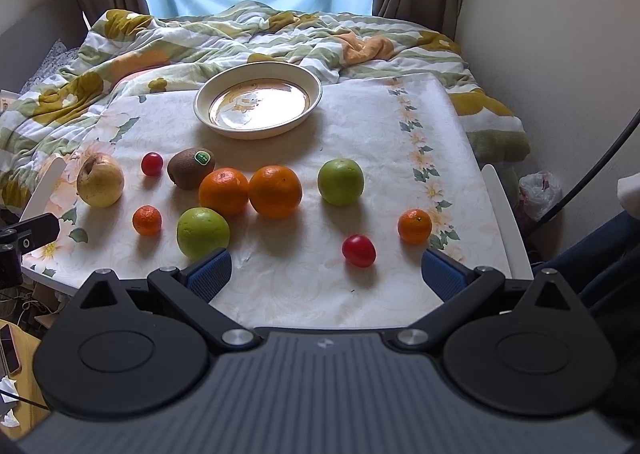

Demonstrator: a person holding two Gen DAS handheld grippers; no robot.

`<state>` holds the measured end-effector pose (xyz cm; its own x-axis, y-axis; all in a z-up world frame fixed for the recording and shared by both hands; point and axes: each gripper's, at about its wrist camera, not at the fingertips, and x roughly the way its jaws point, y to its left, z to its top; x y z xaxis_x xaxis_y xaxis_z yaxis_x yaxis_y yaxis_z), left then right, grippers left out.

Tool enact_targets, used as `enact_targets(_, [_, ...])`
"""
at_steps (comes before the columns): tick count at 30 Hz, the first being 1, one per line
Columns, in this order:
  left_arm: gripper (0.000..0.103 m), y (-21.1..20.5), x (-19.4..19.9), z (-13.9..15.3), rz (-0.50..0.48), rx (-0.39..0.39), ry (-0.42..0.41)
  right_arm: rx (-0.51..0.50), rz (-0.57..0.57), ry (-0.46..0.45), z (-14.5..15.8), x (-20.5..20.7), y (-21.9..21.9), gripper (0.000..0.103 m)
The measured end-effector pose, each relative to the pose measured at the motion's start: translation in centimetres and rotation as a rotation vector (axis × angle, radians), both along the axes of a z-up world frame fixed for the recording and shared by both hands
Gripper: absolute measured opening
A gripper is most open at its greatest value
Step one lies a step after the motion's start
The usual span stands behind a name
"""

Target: Organize fruits

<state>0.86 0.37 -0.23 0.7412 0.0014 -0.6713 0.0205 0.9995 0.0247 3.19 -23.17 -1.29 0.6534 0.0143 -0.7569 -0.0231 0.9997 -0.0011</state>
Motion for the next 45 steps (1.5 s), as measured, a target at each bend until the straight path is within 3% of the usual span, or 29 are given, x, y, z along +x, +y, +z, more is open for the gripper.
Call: enact_targets(45, [0.103,-0.35,-0.39,0.25,-0.001,-0.001,-0.007,0.002,-0.001,-0.011,0.44,-0.41,-0.04,0.103])
